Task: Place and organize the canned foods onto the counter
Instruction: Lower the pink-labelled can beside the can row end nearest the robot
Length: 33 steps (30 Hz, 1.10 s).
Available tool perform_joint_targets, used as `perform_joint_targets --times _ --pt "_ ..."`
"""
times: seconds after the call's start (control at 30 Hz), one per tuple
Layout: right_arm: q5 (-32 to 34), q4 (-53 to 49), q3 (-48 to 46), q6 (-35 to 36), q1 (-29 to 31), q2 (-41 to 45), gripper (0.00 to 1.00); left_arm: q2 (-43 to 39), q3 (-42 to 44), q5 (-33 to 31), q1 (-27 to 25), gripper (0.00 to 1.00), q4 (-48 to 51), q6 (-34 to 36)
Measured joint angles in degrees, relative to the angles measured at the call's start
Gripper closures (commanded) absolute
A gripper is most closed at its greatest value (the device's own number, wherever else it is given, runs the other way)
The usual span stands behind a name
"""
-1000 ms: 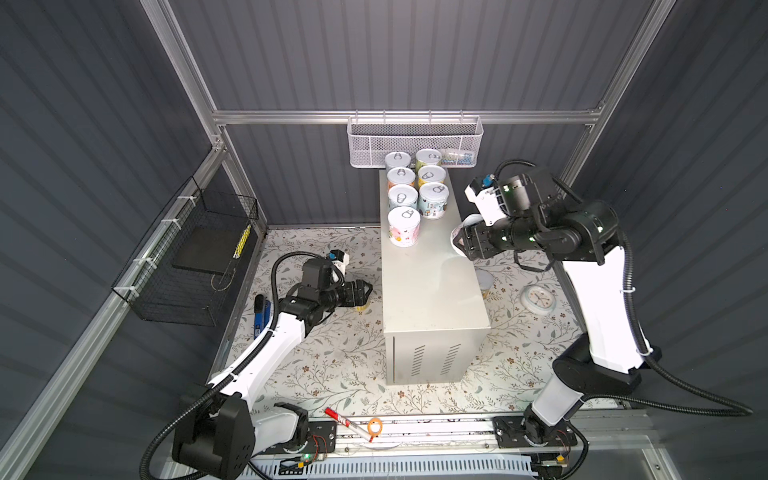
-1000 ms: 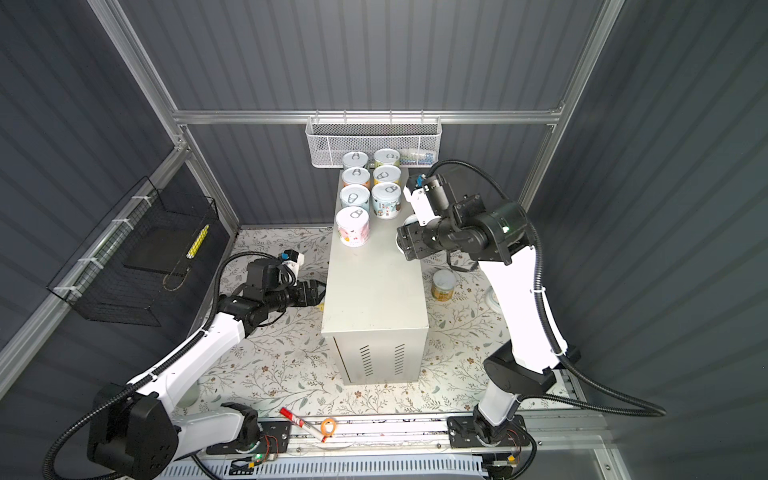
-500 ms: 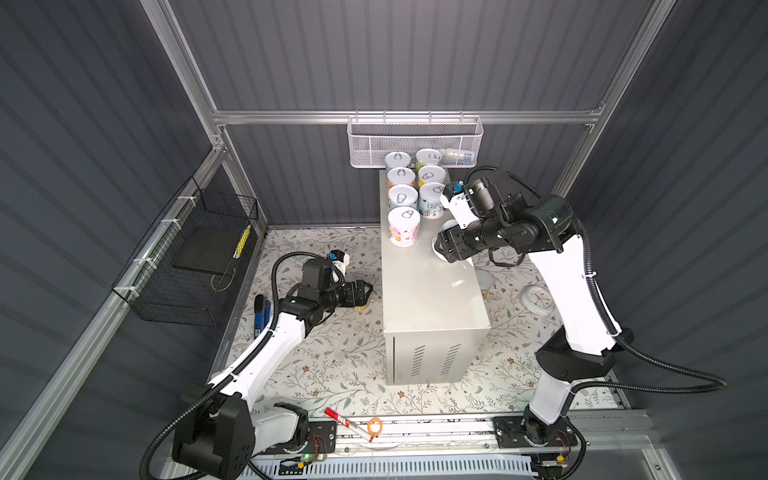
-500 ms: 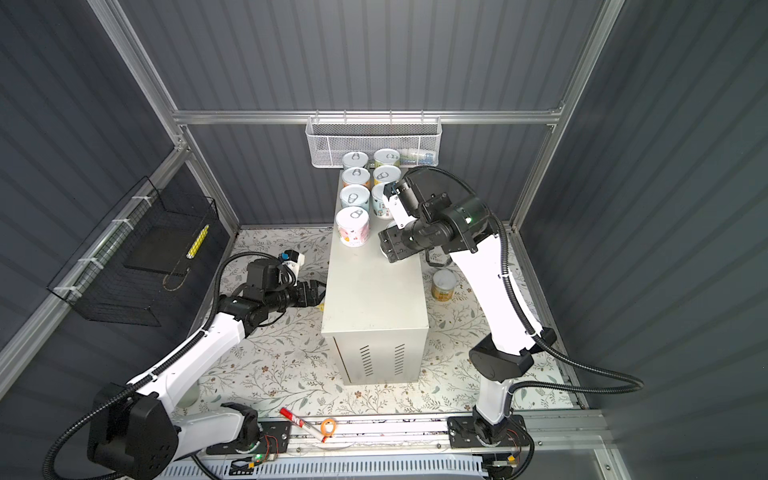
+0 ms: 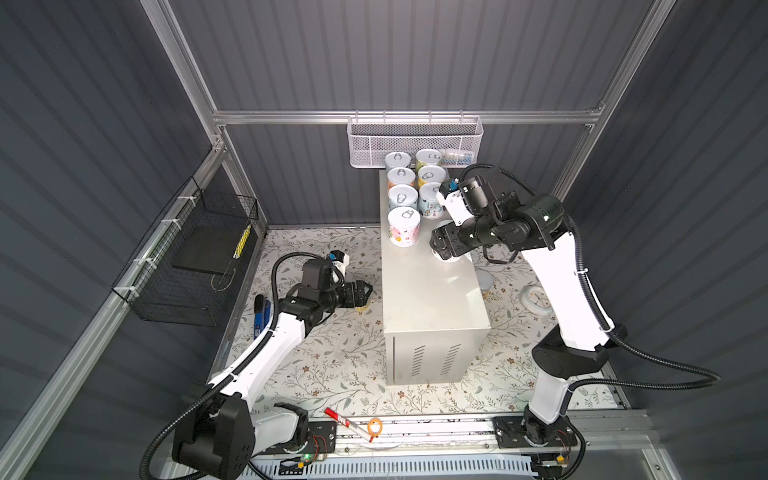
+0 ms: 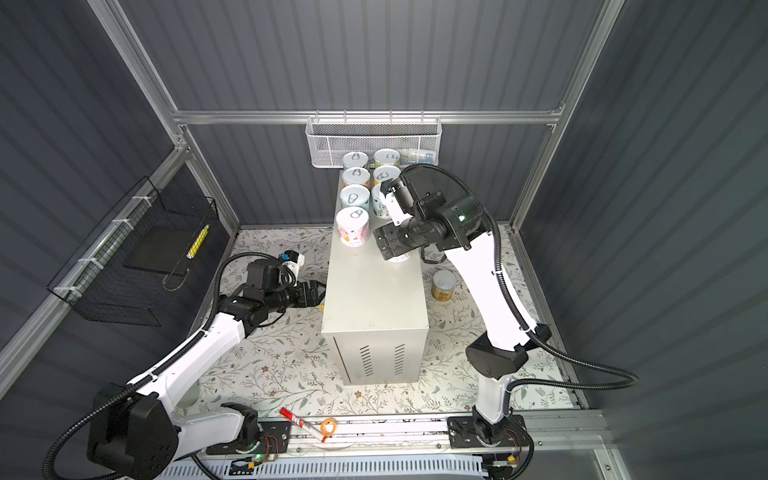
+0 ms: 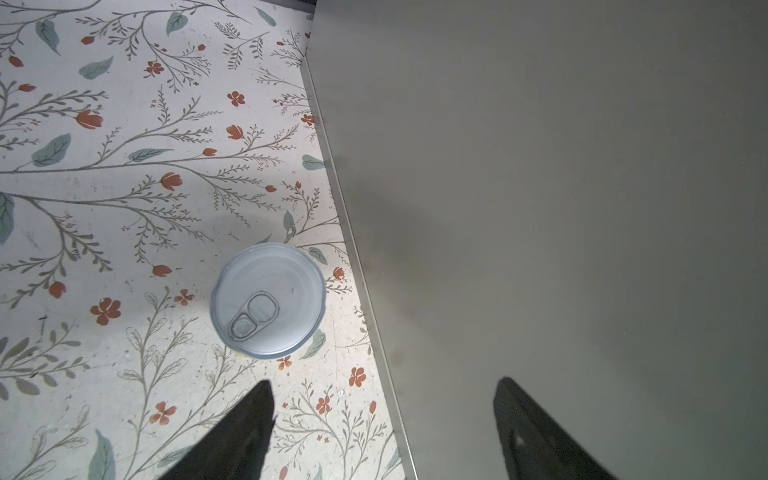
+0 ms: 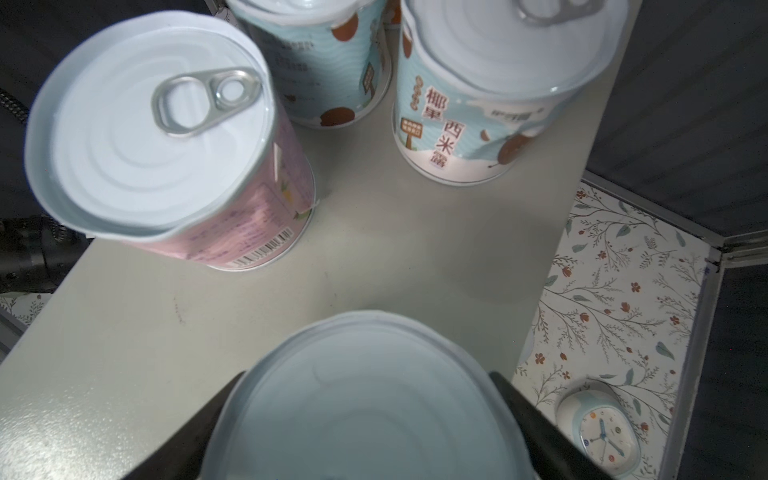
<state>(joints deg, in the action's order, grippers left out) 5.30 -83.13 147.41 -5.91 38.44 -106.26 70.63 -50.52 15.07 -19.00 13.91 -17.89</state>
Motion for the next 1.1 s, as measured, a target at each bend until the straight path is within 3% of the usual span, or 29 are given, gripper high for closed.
perform_joint_targets --times 0.27,0.47,0.67,0.83,1.1 --pt "-1.0 4.0 -0.1 -0.1 0.0 2.2 0.14 0.0 0.0 0.0 0.0 0.16 0.0 0.3" --pt "-2.8 8.7 -4.2 -1.1 0.0 10.7 0.16 0.0 0.0 -0.3 0.0 0.16 0.0 0.3" --pt "-3.5 13.4 -15.4 -2.6 0.0 21.0 0.3 -0.2 0.0 -2.4 0.0 0.16 0.3 0.3" --pt "-4.5 17.2 -30.3 -4.5 0.0 27.1 0.52 -0.2 0.0 -4.2 0.0 0.17 0.4 0.3" --pt "-4.4 23.0 -45.1 -7.5 0.0 31.1 0.49 1.2 0.0 -4.5 0.0 0.18 0.2 0.3"
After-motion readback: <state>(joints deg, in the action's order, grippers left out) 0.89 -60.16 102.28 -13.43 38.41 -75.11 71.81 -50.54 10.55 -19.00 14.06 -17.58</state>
